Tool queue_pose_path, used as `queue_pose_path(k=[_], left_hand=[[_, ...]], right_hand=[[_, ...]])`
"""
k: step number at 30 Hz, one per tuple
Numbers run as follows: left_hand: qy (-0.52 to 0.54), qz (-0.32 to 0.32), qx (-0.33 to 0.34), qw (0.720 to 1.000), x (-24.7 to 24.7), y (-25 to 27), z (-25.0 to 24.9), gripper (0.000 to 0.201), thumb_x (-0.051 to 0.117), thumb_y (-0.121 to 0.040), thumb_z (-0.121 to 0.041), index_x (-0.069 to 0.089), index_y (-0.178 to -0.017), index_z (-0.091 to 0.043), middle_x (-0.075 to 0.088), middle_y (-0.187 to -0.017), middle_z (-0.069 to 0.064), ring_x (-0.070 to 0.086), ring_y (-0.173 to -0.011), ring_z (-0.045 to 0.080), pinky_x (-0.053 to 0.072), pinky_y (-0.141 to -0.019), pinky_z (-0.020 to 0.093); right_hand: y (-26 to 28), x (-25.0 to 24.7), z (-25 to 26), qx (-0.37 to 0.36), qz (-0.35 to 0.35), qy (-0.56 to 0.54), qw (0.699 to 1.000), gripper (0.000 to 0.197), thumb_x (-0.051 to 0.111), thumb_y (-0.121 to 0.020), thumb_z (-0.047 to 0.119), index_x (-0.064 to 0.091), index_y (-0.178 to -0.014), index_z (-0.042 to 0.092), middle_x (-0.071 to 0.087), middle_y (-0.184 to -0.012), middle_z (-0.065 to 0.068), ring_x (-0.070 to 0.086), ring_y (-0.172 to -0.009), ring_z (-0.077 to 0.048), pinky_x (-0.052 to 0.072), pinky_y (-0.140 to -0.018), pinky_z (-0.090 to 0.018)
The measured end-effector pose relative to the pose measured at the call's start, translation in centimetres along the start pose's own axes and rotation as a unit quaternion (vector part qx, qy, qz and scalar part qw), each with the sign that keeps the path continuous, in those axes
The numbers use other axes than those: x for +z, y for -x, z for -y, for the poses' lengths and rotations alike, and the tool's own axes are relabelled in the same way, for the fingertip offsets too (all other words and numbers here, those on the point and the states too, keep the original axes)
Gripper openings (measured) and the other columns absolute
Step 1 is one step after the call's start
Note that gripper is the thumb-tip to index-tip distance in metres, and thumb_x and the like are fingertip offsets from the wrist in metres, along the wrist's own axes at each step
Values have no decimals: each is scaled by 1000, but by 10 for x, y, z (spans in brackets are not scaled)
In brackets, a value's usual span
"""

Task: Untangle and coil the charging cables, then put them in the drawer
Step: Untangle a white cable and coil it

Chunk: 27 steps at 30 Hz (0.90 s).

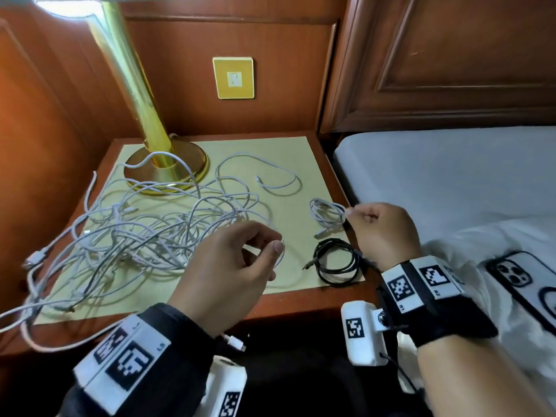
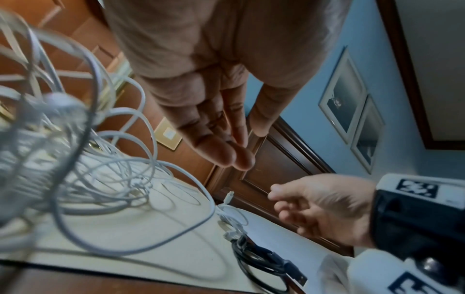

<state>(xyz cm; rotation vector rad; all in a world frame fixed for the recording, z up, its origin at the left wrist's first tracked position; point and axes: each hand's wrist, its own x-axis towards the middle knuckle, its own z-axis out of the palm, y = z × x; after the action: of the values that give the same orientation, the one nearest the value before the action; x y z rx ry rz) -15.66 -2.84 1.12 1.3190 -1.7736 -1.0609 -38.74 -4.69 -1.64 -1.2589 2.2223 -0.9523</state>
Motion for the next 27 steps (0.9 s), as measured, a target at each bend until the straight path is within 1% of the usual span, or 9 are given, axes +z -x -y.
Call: queue_pose_path(k=[2,5,8,12,15,16,20,23,27], left_hand=[[-13,-8,6,1000,-8,12,-1,7,65,-94,-25,71,-91,-27,70,-83,-11,72,-65,7,59,-69,47],[-34,-28,-2,999,-23,29,-1,8,65,-94,-25,70,-89,-26,70,-78,-11,71,-62,6,58,-66,41],[-88,-37,-15,995,-39,39,8,8,65,-94,-28,69,-87,-28,69,-76,-10,69,-60,5,52,-60,31],[-179,-1,-60,982,-62,49,28,8,68,-91,-33,71,-85,-29,70,-82,-13,66,-70,-1,49,-66,21],[-236,33,-96,966,-74,56,39,6,69,-92,-30,71,-87,-28,69,-79,-13,62,-69,-5,40,-58,8],[-240,31,-103,965,-78,57,42,5,68,-92,-28,71,-88,-28,69,-81,-12,62,-72,-3,43,-60,9],[-214,10,-120,969,-85,51,51,9,69,-91,-21,69,-89,-30,67,-84,-9,68,-78,14,56,-78,38],[-200,12,-120,972,-86,47,55,11,70,-89,-21,68,-89,-31,65,-89,-10,69,-78,15,57,-79,43],[-203,9,-116,972,-90,43,57,11,72,-88,-23,67,-93,-32,64,-90,-11,66,-76,14,56,-78,41]], right_hand=[[13,-11,11,-37,-57,-16,998,22,62,-96,29,73,-107,14,64,-89,4,58,-82,-14,40,-75,-23],[32,-17,20,-73,-58,-27,995,19,62,-96,26,73,-108,17,64,-89,7,58,-84,-11,38,-76,-20],[49,-6,24,-89,27,-13,996,14,65,-94,27,72,-104,21,68,-88,8,64,-84,-11,43,-70,-21],[69,17,36,-105,171,-6,980,9,67,-91,36,68,-99,31,70,-88,6,68,-82,-14,56,-81,-34],[81,35,45,-108,250,45,961,17,68,-90,39,68,-101,27,70,-88,5,69,-82,-15,56,-82,-34],[85,40,49,-116,272,59,953,17,69,-90,40,68,-100,27,70,-88,6,69,-82,-14,56,-83,-34],[104,62,69,-159,343,111,919,21,76,-82,43,70,-91,26,70,-83,9,66,-79,-6,54,-75,-27],[122,84,77,-183,381,213,881,33,80,-75,48,65,-91,23,67,-87,7,65,-84,-12,56,-78,-33],[131,105,81,-219,324,328,860,31,76,-82,38,53,-92,19,61,-90,2,61,-83,-22,46,-66,-33]])
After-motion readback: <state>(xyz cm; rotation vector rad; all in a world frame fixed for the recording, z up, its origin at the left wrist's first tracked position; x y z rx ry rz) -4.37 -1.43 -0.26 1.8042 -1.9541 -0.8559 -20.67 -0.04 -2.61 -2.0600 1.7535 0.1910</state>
